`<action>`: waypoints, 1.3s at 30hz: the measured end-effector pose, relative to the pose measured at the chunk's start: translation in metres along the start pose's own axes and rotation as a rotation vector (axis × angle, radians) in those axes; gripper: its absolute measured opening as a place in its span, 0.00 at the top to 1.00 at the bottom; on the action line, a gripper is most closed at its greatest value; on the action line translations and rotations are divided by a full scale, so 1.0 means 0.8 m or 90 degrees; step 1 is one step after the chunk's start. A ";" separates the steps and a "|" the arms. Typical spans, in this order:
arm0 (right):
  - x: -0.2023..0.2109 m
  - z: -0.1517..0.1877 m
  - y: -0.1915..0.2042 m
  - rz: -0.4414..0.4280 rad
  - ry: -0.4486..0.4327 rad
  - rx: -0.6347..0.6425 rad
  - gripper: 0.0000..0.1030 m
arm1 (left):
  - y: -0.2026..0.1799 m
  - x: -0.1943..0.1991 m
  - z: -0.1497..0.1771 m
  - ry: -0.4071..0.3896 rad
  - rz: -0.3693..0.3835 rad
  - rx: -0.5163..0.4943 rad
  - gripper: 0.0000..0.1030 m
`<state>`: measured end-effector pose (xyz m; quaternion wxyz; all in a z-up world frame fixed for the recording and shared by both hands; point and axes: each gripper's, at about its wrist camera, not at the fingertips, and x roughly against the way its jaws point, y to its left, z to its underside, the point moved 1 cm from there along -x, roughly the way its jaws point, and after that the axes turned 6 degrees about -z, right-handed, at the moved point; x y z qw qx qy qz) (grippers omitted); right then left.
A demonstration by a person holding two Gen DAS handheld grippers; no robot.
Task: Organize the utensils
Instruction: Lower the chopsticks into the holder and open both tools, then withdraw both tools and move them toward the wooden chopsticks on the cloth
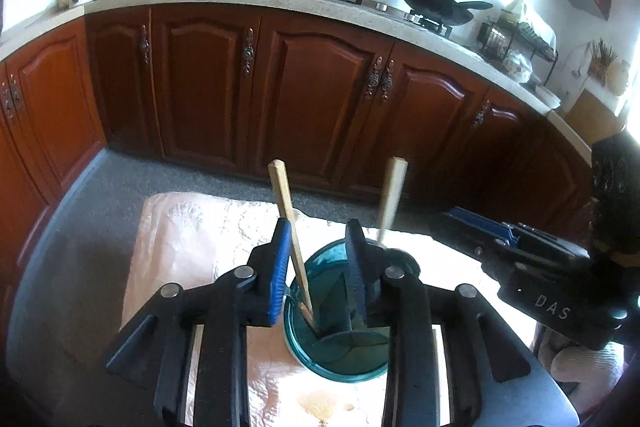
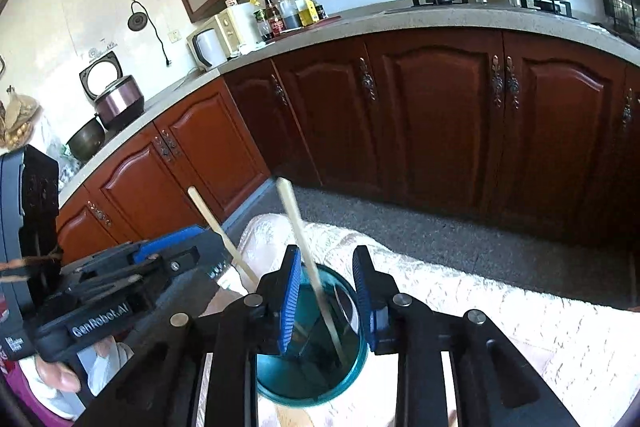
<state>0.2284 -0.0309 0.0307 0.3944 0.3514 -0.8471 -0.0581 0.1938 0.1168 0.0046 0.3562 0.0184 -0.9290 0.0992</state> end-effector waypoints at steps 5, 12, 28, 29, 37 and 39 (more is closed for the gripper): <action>0.008 0.016 -0.002 0.001 0.004 -0.017 0.76 | -0.009 0.013 0.008 -0.005 -0.008 -0.018 0.60; 0.034 0.035 0.005 0.003 -0.001 -0.024 0.73 | -0.016 0.039 0.015 -0.025 -0.023 -0.033 0.58; 0.111 0.085 0.046 0.034 -0.020 -0.004 0.64 | -0.027 0.109 0.059 -0.092 -0.079 -0.061 0.49; 0.114 0.089 0.048 0.036 -0.019 -0.003 0.64 | -0.027 0.111 0.063 -0.092 -0.081 -0.060 0.49; 0.137 0.119 0.063 0.042 -0.017 0.002 0.61 | -0.018 0.121 0.101 -0.062 -0.087 -0.038 0.49; 0.137 0.125 0.058 0.043 -0.015 -0.008 0.61 | -0.018 0.120 0.110 -0.054 -0.090 -0.038 0.49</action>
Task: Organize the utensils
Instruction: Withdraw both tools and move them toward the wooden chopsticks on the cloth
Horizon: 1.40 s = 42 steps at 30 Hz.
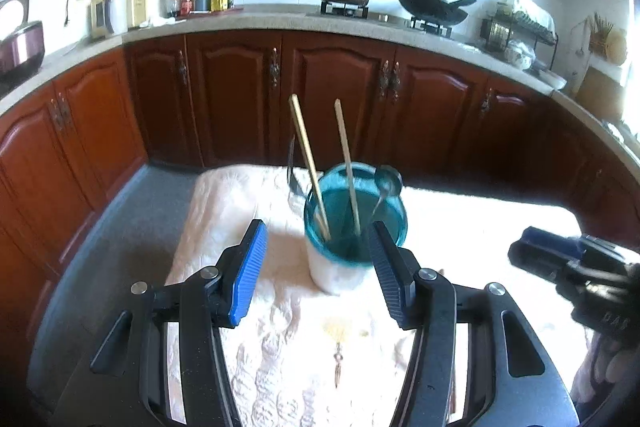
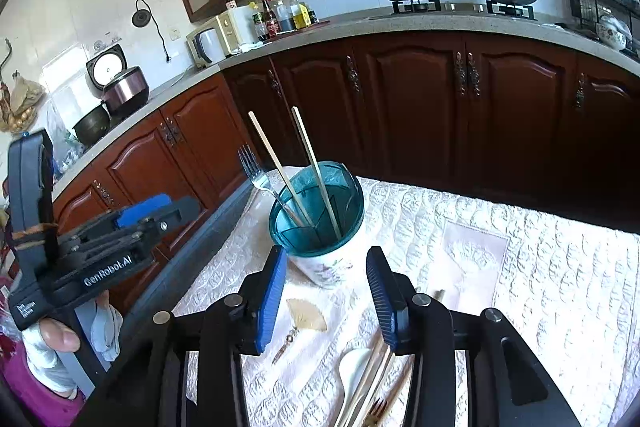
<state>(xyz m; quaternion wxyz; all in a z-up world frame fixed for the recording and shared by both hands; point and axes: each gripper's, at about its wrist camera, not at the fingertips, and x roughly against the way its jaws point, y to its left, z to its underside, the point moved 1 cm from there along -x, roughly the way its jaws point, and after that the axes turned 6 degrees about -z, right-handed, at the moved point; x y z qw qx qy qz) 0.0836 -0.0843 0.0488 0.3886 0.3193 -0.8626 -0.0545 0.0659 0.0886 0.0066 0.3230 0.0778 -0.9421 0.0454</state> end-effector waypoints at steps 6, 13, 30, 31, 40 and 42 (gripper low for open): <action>0.004 0.014 -0.012 0.008 0.008 -0.026 0.61 | -0.001 0.001 0.018 0.019 -0.003 0.004 0.49; 0.012 0.029 -0.023 0.020 0.016 -0.042 0.61 | -0.010 0.001 0.025 0.019 0.002 -0.001 0.49; -0.014 0.085 -0.074 0.048 0.088 -0.090 0.60 | -0.046 -0.024 0.053 0.059 0.023 -0.036 0.49; -0.020 0.092 -0.079 0.049 0.099 -0.094 0.61 | -0.045 -0.027 0.055 0.066 0.028 -0.033 0.49; -0.097 0.135 -0.121 0.059 0.183 -0.138 0.73 | -0.033 -0.066 0.099 0.151 0.046 -0.014 0.49; -0.111 0.137 -0.125 0.058 0.193 -0.147 0.73 | -0.035 -0.073 0.108 0.166 0.055 -0.016 0.49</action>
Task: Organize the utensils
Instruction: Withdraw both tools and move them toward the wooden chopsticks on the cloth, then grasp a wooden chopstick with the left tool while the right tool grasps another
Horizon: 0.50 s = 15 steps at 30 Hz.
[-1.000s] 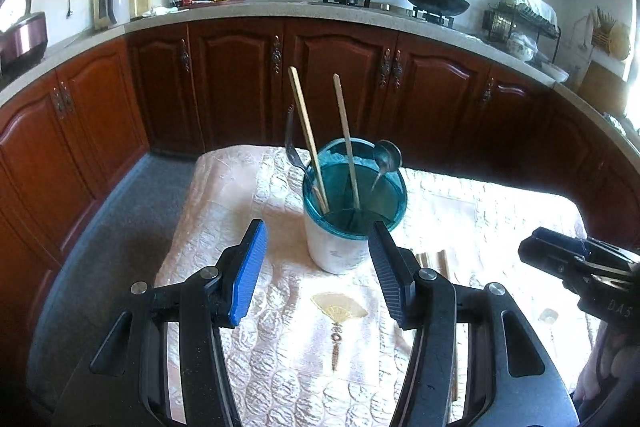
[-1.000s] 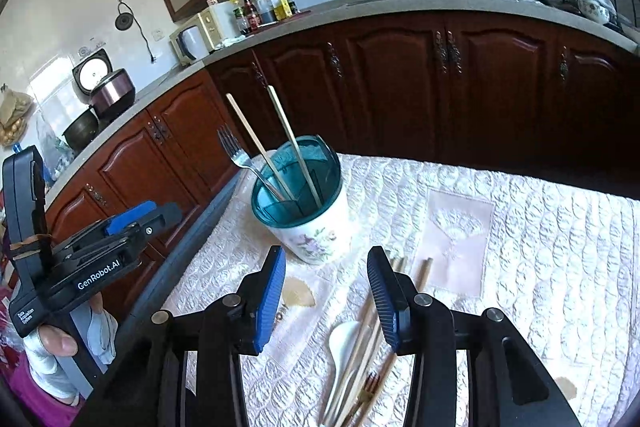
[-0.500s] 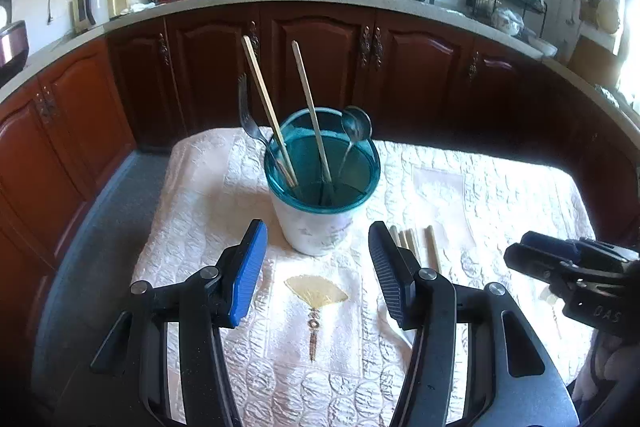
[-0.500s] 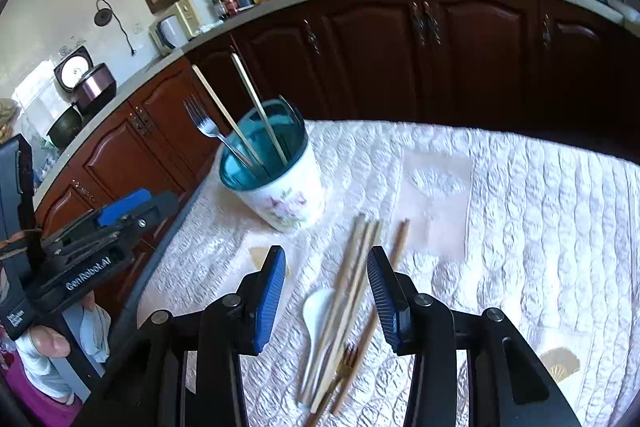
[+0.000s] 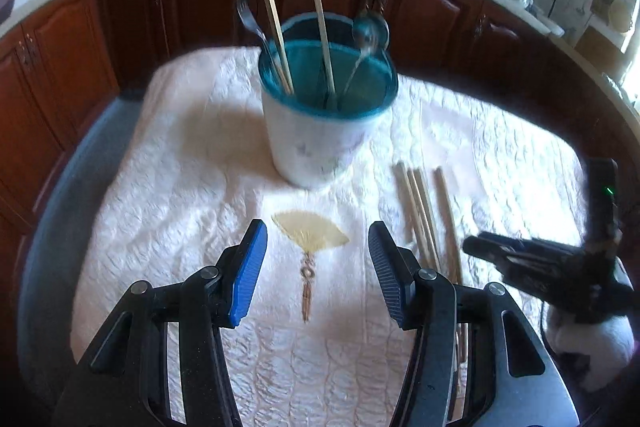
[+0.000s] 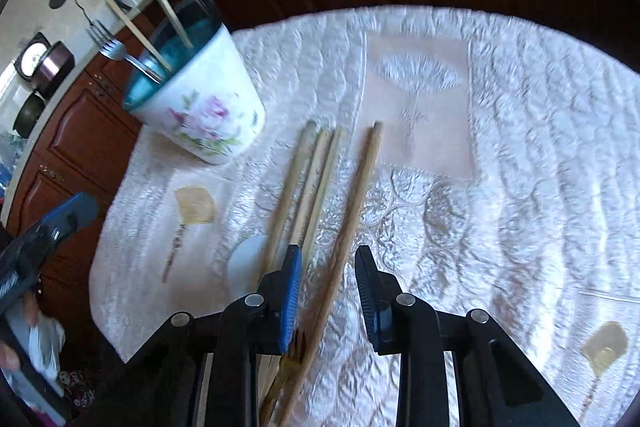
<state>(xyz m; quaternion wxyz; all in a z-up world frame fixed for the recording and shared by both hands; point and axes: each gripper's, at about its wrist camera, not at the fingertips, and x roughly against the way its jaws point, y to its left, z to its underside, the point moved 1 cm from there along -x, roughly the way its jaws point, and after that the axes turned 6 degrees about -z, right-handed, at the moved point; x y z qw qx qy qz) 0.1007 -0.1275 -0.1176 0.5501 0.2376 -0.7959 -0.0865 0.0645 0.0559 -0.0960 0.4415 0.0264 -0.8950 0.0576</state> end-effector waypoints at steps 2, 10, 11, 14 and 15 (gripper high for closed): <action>-0.006 -0.002 0.005 -0.014 0.001 -0.007 0.73 | -0.002 -0.005 0.003 0.012 0.007 -0.003 0.49; -0.031 -0.005 0.017 -0.001 0.021 0.012 0.73 | -0.007 -0.029 0.008 0.038 0.008 -0.006 0.49; -0.031 -0.007 0.015 -0.008 0.019 0.003 0.73 | -0.008 -0.030 0.007 0.039 0.009 -0.009 0.49; -0.030 -0.015 0.007 -0.011 0.012 -0.005 0.73 | -0.014 -0.035 0.007 0.043 0.010 -0.018 0.49; -0.032 -0.018 0.007 -0.004 0.018 0.002 0.73 | -0.016 -0.038 0.007 0.045 0.009 -0.019 0.49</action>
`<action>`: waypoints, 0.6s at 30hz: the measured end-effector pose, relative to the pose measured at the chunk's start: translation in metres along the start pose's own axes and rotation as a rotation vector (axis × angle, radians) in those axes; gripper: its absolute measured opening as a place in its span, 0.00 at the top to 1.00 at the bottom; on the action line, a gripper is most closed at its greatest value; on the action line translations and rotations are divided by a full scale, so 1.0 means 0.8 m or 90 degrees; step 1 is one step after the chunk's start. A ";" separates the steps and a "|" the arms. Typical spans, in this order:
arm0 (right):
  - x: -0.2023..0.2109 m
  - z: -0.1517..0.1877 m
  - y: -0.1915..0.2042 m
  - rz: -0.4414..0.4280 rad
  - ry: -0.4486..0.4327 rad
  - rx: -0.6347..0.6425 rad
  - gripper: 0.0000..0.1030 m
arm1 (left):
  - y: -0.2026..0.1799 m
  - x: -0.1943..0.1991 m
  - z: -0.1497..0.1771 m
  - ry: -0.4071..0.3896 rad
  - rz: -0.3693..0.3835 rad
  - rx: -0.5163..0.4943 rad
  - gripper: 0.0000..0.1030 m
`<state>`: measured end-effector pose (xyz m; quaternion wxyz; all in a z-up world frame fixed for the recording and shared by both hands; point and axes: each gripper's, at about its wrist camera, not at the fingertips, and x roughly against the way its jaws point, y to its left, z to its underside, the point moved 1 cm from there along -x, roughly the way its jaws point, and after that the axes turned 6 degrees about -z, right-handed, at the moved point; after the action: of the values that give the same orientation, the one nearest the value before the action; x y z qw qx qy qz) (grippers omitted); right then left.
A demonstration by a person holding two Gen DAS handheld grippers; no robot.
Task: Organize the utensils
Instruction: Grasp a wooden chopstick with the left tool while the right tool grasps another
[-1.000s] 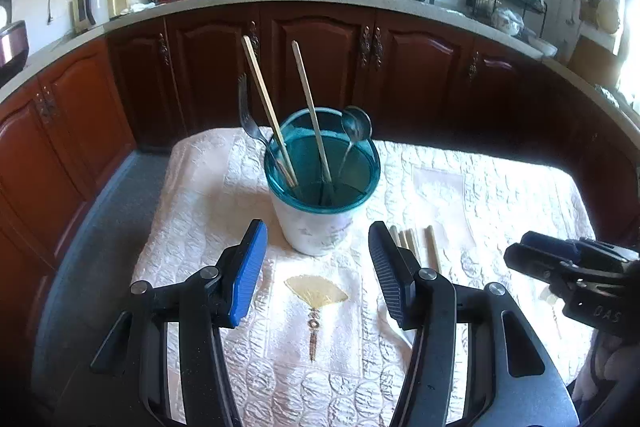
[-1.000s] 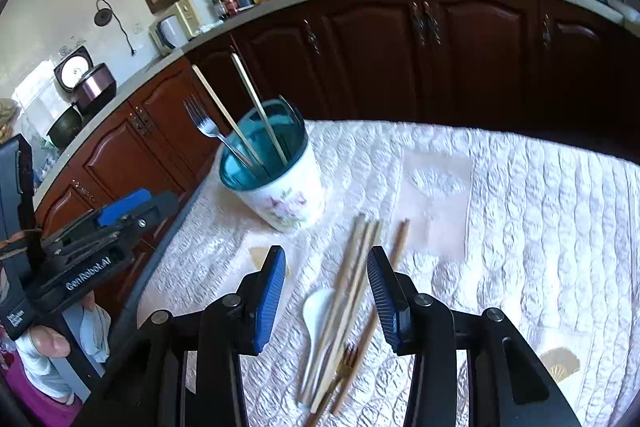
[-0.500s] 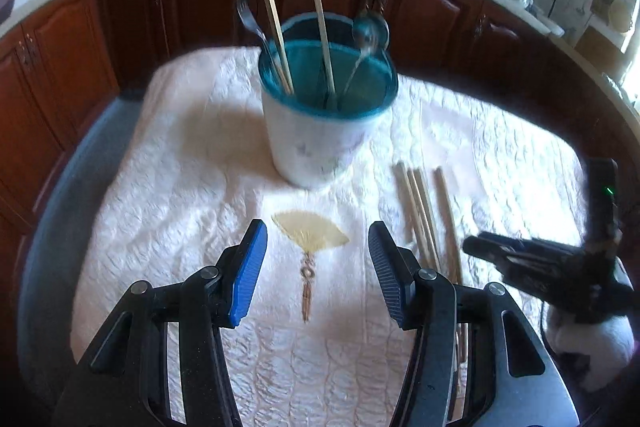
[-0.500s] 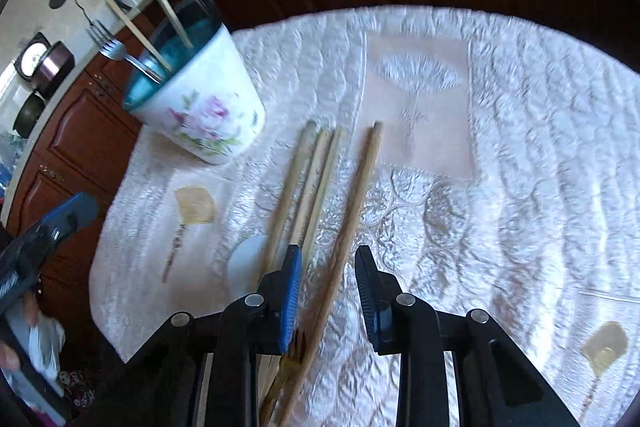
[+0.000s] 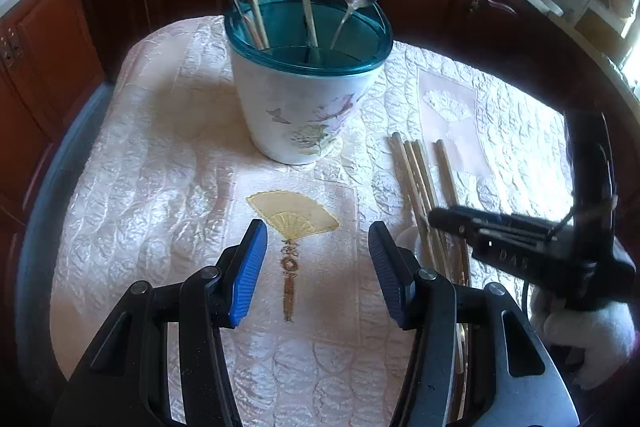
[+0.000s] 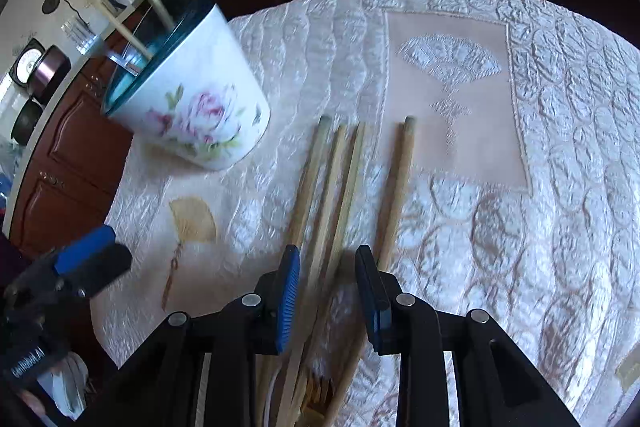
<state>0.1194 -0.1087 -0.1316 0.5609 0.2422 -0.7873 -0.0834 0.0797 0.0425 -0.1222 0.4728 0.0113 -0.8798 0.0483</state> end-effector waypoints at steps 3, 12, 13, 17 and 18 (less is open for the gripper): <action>-0.013 -0.007 0.001 0.012 0.022 0.027 0.75 | -0.005 -0.007 -0.002 0.008 0.002 0.001 0.49; 0.022 0.023 -0.033 -0.024 0.017 -0.013 0.86 | -0.041 -0.027 -0.014 0.016 0.023 -0.025 0.49; 0.025 0.026 -0.033 -0.027 0.024 -0.011 0.86 | -0.047 -0.033 -0.016 0.023 0.028 -0.026 0.49; 0.052 0.032 -0.046 -0.038 0.016 -0.019 0.82 | -0.073 -0.052 -0.024 0.037 0.044 -0.036 0.49; 0.062 0.028 -0.055 -0.047 -0.004 -0.033 0.78 | -0.079 -0.057 -0.026 0.038 0.043 -0.040 0.49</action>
<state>0.0990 -0.1738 -0.1156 0.5611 0.2559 -0.7772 -0.1250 0.1264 -0.0194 -0.1443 0.4970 -0.0349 -0.8662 0.0369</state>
